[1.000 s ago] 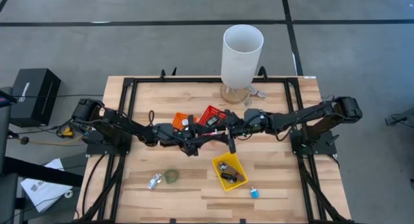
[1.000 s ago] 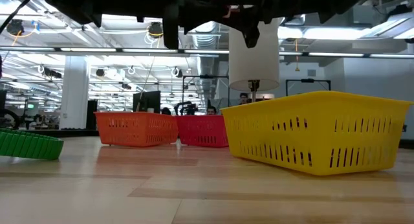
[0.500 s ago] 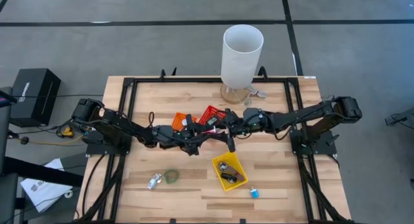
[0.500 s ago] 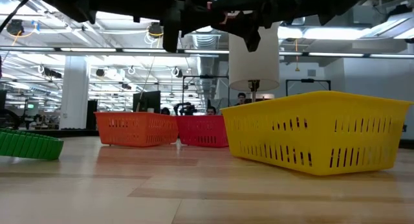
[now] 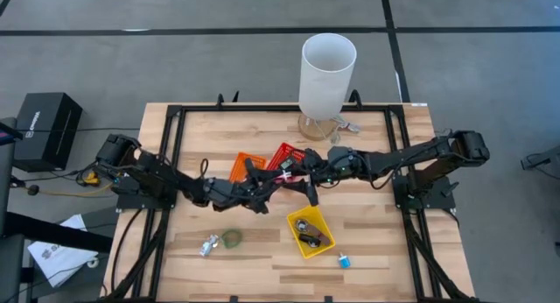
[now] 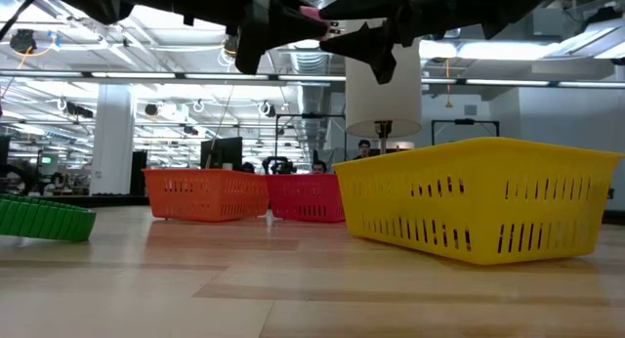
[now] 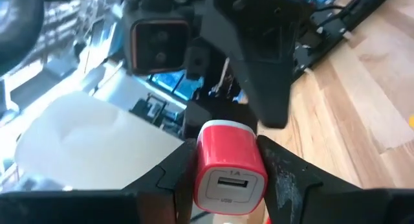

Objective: Pick & Place Office items
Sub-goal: Put the pink charger adapter into the orange bin

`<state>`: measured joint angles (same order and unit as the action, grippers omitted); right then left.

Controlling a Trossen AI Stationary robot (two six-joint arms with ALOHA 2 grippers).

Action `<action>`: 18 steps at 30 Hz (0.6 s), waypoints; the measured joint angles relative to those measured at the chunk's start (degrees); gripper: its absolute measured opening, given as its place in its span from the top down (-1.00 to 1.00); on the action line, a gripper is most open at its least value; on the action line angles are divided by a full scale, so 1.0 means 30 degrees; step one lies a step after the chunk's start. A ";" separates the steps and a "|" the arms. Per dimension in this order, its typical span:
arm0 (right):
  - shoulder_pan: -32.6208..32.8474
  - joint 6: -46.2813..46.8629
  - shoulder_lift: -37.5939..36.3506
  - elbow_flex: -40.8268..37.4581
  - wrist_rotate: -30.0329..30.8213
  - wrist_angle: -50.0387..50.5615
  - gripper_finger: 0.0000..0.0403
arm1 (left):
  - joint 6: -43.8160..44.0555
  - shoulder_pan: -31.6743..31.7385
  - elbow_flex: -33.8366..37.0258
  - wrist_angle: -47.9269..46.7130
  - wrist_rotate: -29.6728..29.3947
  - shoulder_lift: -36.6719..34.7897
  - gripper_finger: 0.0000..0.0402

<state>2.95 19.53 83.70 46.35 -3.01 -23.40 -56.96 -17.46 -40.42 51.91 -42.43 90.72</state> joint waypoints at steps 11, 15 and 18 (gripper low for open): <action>0.0010 0.0007 0.0000 0.0000 -0.0007 0.0820 -0.04 | 0.3241 -0.0391 0.0000 -0.0012 -0.6480 0.0000 0.35; 0.0010 0.0015 0.0000 0.0000 -0.0007 0.1147 -0.04 | 0.5166 -0.0387 0.0020 -0.0019 -0.9476 0.0000 0.35; 0.0010 0.0029 0.0000 0.0000 -0.0007 0.1469 -0.04 | 0.6749 -0.0391 0.0279 -0.0033 -1.1161 -0.0007 0.35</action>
<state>2.98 19.62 83.70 46.35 -3.03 -18.99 -36.71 -18.63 -39.59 51.81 -75.92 90.70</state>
